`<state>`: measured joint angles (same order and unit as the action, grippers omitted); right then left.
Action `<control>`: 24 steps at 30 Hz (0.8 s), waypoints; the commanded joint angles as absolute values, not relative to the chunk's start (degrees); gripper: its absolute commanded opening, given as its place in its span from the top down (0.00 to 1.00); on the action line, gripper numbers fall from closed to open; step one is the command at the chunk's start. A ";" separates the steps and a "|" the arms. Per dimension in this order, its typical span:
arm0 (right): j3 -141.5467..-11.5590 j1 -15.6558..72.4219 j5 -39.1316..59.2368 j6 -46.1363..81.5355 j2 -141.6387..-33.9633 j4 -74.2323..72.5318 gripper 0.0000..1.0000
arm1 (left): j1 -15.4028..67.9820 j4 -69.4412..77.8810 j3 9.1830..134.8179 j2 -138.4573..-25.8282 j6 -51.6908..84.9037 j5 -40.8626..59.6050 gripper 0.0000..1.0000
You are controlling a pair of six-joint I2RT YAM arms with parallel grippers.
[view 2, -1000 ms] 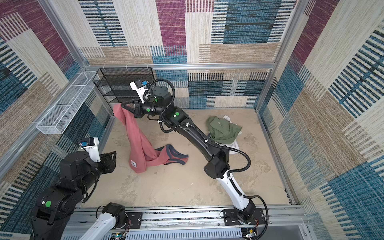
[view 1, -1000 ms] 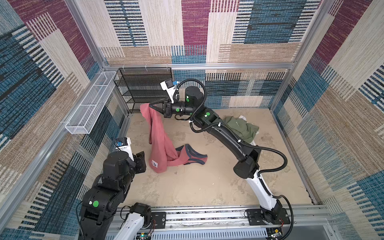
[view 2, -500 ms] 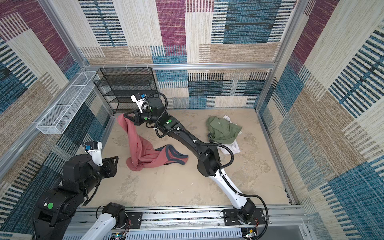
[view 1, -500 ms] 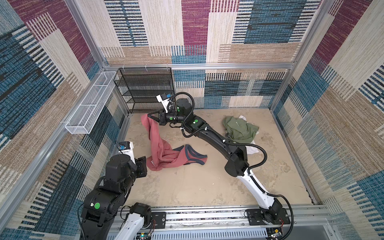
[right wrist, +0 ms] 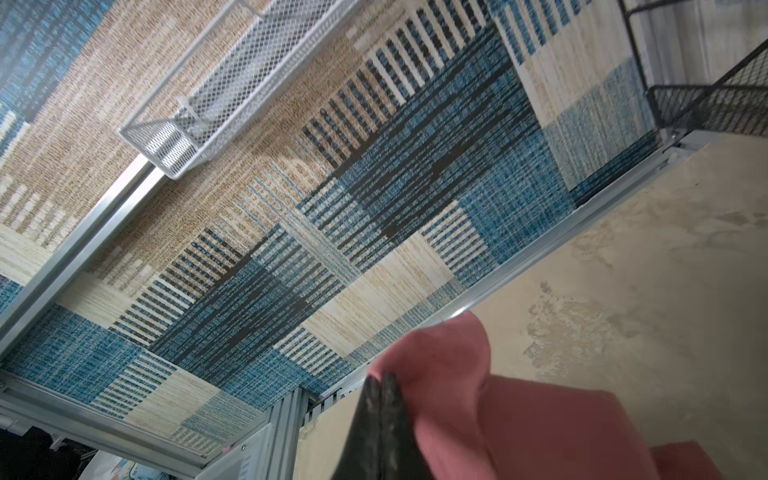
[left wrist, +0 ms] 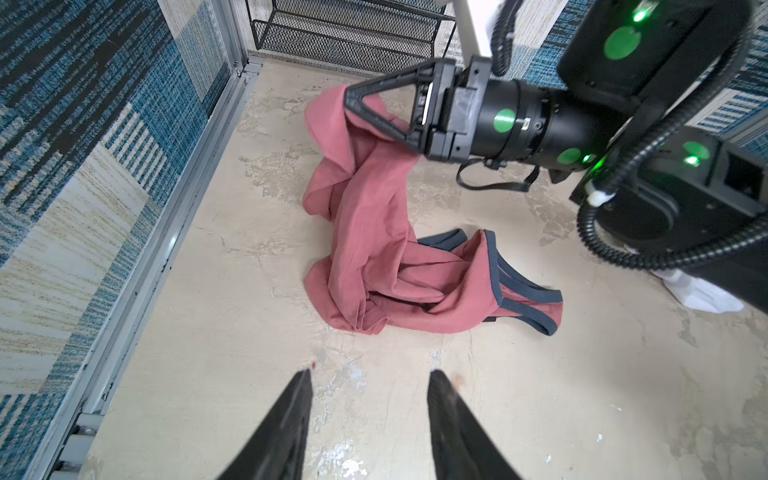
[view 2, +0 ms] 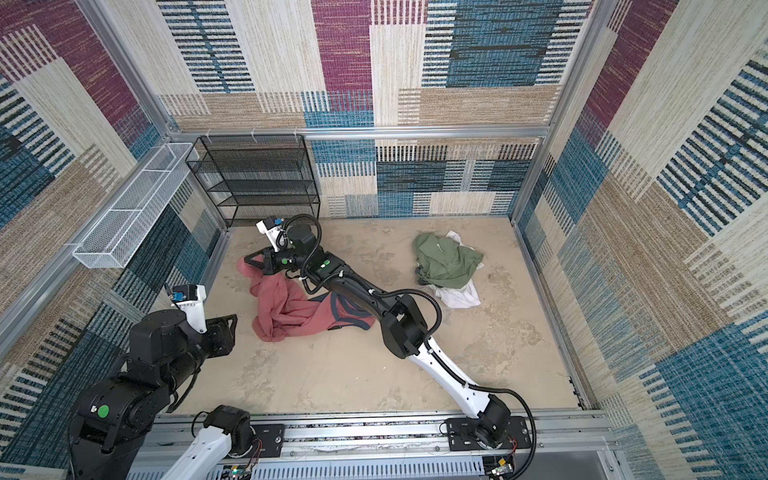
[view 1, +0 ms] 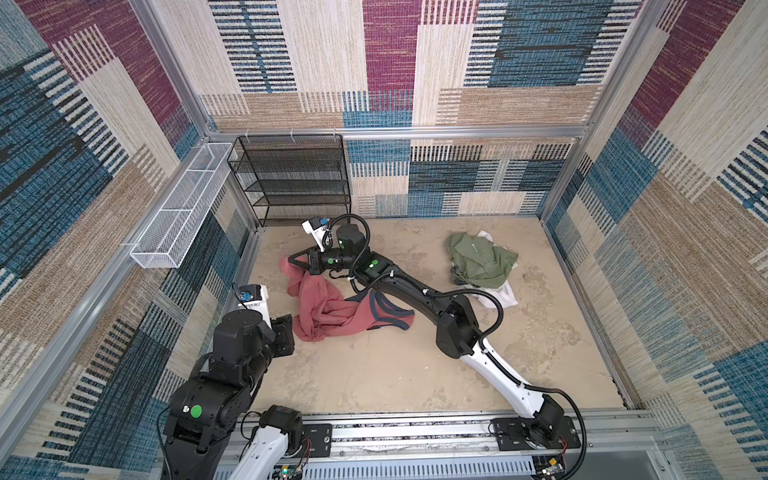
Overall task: Pick out a specific cloth from the pile
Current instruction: 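Release the tank top with the right gripper while the left gripper reaches it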
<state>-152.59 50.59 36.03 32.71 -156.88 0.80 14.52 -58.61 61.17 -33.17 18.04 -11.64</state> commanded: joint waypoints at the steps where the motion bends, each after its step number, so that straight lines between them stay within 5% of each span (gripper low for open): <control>1: -152.70 51.23 37.21 32.79 -157.45 -1.32 0.91 | 14.50 -56.10 60.52 -33.09 18.46 -10.64 0.51; 11: -151.88 51.85 36.94 28.08 -154.16 2.38 0.49 | 14.50 -53.25 58.91 -32.91 18.80 -7.29 0.51; 24: -124.00 45.62 29.18 21.66 -129.40 1.90 0.43 | 14.76 -43.62 53.22 -41.09 20.37 4.47 0.51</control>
